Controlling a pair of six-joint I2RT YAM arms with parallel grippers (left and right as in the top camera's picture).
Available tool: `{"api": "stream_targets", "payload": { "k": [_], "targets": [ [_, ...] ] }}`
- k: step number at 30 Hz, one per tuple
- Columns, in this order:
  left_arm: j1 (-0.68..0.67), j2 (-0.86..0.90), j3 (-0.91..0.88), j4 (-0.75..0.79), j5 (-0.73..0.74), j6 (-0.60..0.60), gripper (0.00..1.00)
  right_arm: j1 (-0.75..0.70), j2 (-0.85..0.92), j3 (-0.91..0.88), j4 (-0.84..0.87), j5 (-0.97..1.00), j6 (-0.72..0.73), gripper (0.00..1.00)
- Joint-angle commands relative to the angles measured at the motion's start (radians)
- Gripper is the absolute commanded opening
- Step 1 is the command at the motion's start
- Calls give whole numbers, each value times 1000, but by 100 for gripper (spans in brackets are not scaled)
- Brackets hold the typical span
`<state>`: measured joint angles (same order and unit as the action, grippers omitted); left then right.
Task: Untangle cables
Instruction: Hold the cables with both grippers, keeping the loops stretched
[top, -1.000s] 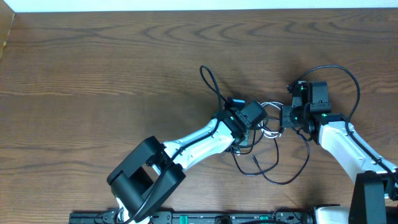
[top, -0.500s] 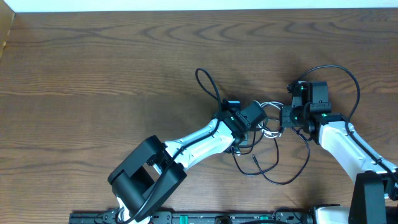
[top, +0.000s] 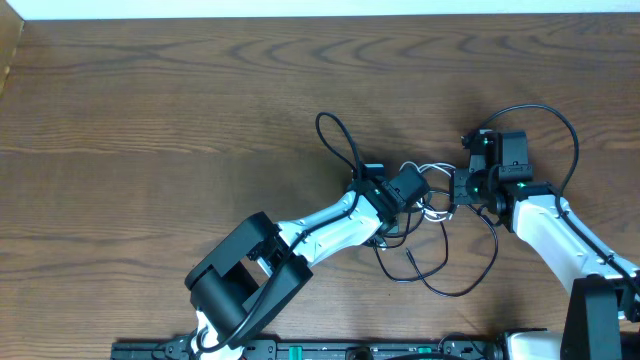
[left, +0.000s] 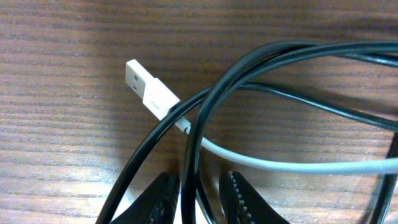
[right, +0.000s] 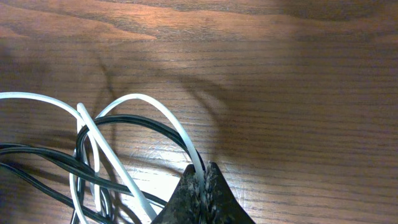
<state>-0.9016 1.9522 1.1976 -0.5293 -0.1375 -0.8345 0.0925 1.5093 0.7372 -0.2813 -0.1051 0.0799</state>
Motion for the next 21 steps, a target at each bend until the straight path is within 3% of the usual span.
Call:
{"api": "stream_targets", "payload": {
  "k": [1, 5, 21],
  "targets": [
    [-3, 69, -19, 11, 78, -8, 25, -7, -17, -6, 5, -6, 8, 1],
    [-3, 69, -19, 18, 111, -5, 13, -7, -17, -6, 5, -6, 8, 1],
    [-3, 68, -19, 31, 112, -5, 15, -7, -17, -6, 5, -6, 8, 1]
  ]
}}
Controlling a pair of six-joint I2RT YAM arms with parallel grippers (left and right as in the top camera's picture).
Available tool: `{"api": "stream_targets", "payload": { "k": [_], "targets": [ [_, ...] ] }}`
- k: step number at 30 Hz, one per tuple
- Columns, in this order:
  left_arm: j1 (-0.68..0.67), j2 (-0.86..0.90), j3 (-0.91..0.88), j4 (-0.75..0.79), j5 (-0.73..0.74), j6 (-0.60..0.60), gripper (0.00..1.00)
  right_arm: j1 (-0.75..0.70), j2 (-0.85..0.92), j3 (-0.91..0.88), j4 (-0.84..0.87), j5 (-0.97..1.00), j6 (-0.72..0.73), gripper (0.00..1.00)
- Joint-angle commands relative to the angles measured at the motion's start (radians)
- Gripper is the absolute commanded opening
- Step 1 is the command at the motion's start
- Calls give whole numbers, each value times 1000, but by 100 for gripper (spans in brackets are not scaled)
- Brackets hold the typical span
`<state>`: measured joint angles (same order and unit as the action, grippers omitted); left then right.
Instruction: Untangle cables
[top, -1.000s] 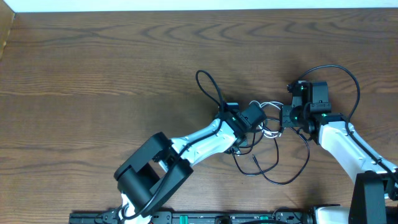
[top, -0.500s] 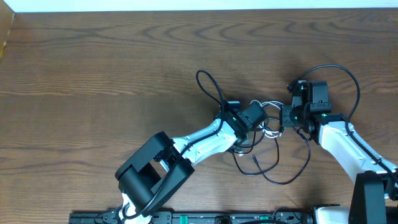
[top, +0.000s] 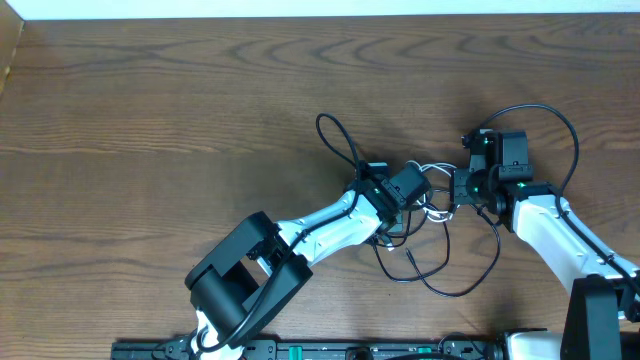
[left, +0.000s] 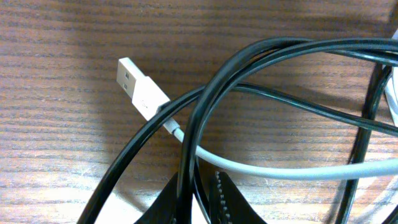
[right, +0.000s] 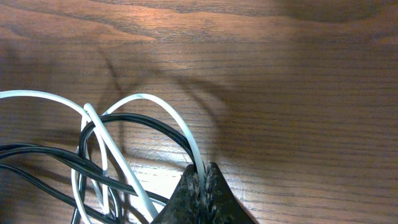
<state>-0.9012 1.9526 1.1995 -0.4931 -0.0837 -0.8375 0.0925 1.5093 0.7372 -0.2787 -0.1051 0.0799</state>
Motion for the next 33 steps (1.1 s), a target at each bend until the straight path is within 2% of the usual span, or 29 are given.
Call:
{"api": "stream_targets", "payload": {
  "k": [1, 4, 11, 12, 13, 17, 20, 23, 28, 33],
  "targets": [
    [-3, 68, -21, -1, 58, -2, 15, -7, -17, -6, 2, -6, 8, 1],
    [-3, 68, -21, 13, 58, -3, 25, -6, -17, -6, 2, -6, 8, 1],
    [-5, 68, -21, 16, 69, -3, 25, -6, -17, -6, 2, -6, 8, 2],
    [-5, 68, -21, 17, 84, -3, 18, -6, -17, -6, 2, -6, 8, 1],
    [-6, 68, -21, 22, 98, -3, 8, -6, -17, -6, 2, -6, 8, 2],
    [3, 48, -12, 37, 155, 32, 7, -6, -17, -6, 2, -7, 8, 2],
    [31, -34, 11, 36, 256, 140, 7, -6, -17, -6, 2, -7, 8, 1],
    [54, -138, 15, 44, 327, 172, 7, -6, -17, -6, 2, -7, 8, 1],
    [73, -306, 15, 55, 337, 172, 7, -6, -17, -6, 2, -15, 8, 1],
    [74, -402, 14, 71, 319, 194, 7, -7, -17, -6, 15, -219, -73, 1]
  ]
}}
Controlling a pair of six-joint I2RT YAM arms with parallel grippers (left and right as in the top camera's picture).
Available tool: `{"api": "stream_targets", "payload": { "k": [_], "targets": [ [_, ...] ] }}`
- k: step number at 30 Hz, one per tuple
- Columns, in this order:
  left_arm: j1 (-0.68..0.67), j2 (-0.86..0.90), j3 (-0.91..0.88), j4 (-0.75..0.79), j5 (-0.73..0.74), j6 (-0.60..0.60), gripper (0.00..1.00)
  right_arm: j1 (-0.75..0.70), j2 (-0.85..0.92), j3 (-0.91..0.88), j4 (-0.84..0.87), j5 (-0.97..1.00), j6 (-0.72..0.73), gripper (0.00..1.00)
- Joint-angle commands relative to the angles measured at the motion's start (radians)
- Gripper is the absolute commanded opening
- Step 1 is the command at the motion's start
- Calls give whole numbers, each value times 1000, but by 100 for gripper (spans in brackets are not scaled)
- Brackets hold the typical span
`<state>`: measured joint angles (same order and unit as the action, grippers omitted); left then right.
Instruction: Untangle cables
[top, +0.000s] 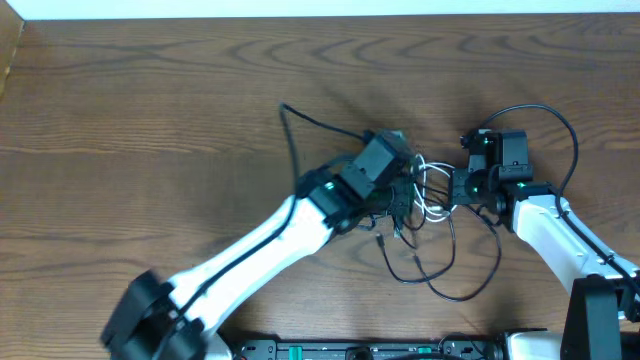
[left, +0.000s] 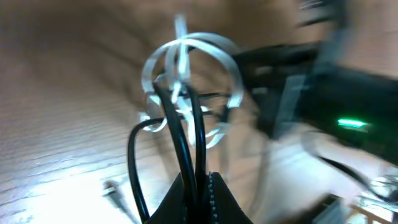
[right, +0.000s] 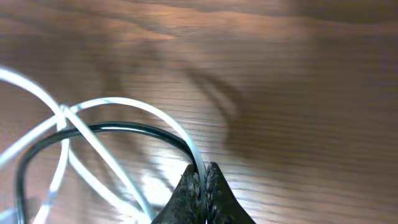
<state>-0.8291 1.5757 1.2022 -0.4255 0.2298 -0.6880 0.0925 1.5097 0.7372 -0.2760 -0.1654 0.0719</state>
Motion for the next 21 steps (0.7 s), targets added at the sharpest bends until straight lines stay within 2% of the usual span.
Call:
{"api": "stream_targets", "payload": {
  "k": [1, 7, 9, 15, 18, 21],
  "targets": [
    [2, -30, 12, 3, -12, 62, 7, -7, -18, -6, 21, -229, -103, 1],
    [2, -26, 11, 1, -39, 170, 7, -9, -31, -6, 37, -727, -357, 2],
    [2, -26, 12, 2, -39, 200, 7, -15, -37, -6, 34, -798, -385, 3],
    [5, -26, 12, 2, -40, 243, 7, -54, -40, -6, 30, -835, -384, 6],
    [21, -26, 12, 1, -67, 243, 7, -72, -40, -6, 29, -761, -363, 20],
    [44, -26, 11, 0, -66, 243, 7, -79, -40, -6, 24, -493, -225, 38]
  ]
}}
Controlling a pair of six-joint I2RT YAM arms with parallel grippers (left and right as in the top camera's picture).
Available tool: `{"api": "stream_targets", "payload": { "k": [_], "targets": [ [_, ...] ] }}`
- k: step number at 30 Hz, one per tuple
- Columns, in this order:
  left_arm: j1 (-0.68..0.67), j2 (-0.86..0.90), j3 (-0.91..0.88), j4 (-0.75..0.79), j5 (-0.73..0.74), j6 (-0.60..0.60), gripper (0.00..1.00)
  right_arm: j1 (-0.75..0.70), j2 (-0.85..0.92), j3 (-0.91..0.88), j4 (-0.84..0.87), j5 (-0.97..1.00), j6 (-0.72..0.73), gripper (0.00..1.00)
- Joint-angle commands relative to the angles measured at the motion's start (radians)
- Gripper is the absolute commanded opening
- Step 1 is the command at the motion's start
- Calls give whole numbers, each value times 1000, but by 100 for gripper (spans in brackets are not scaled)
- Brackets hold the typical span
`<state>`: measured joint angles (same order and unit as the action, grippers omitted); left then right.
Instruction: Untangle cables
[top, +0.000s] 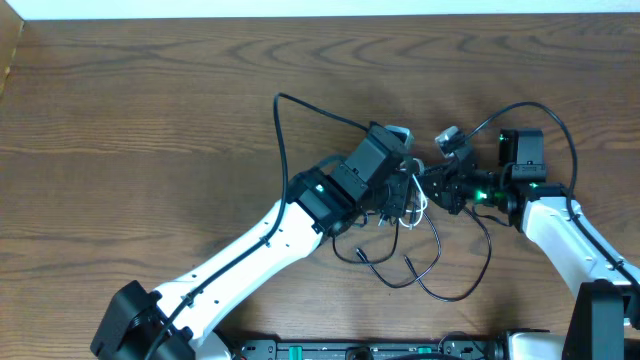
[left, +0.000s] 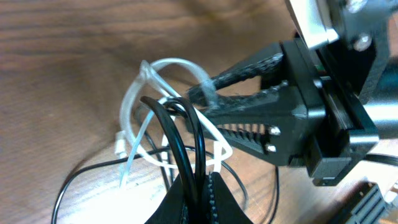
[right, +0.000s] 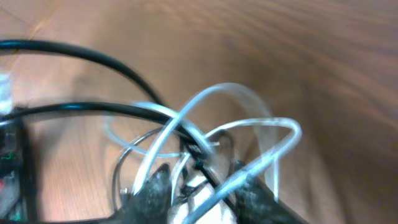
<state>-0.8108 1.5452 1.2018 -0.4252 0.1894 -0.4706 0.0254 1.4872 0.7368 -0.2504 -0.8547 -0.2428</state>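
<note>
A tangle of black cable (top: 283, 130) and thin white cable (top: 418, 197) lies at the table's middle. My left gripper (top: 397, 188) is shut on two strands of the black cable (left: 181, 134), holding them up above the wood; its fingertips (left: 200, 179) meet around them. The white cable (left: 134, 99) loops round those strands. My right gripper (top: 434, 186) faces the left one at close range and stands open (right: 202, 182), with white cable (right: 217, 99) and a black strand (right: 93, 56) crossing between its fingers (right: 158, 183). The right wrist view is blurred.
Loose black cable ends trail on the wood toward the front (top: 410, 268). A black lead arcs over the right wrist (top: 545, 110). A rail (top: 350, 350) runs along the near edge, and a pale wall strip (top: 300, 8) marks the far edge.
My right gripper was shut on the white cable; now it is open and turned in closer to the left gripper, strands lying between its fingers. The left gripper still holds the black cable.
First my left gripper stood open around a black strand beside a white USB plug, the right shut on the white cable. Then the left was shut on the black cable, then had it raised and farther back. Now the right gripper is open at the tangle.
</note>
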Motion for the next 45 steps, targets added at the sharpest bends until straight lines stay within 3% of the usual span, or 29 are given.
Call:
{"api": "stream_targets", "payload": {
  "k": [1, 4, 8, 11, 18, 23, 25, 28, 31, 33, 39, 45],
  "targets": [
    [32, 4, 12, -3, -25, 22, 7, -11, -17, -6, -11, 324, 147, 47],
    [40, 4, 12, -13, -22, 13, 7, -11, -17, -6, -39, 563, 264, 60],
    [40, 4, 12, -37, -21, 13, 7, -11, -17, -6, -49, 615, 325, 67],
    [40, 5, 7, -49, -21, 14, 7, -11, -17, -6, -35, 504, 316, 71],
    [42, 17, 4, -59, -22, 14, 7, -11, -17, -6, 8, 88, 126, 75],
    [42, 32, 4, -63, -21, 2, 7, -11, -17, -6, 7, 26, 93, 88],
    [42, 37, 4, -64, -20, 2, 7, -11, -17, -6, 5, 93, 157, 94],
    [42, 39, 3, -63, -21, 2, 7, -10, -17, -6, 5, 122, 194, 93],
    [42, 39, 3, -63, -21, 2, 7, 9, -17, -6, 24, -80, 114, 91],
    [42, 39, 3, -63, -22, 2, 7, 26, -17, -6, 53, -123, 162, 90],
    [61, 39, 3, -61, -15, -10, 7, 131, -17, -6, 124, 44, 327, 87],
    [113, 39, 3, -63, 125, -24, 8, 241, -16, -6, 131, 299, 388, 73]
  ]
}}
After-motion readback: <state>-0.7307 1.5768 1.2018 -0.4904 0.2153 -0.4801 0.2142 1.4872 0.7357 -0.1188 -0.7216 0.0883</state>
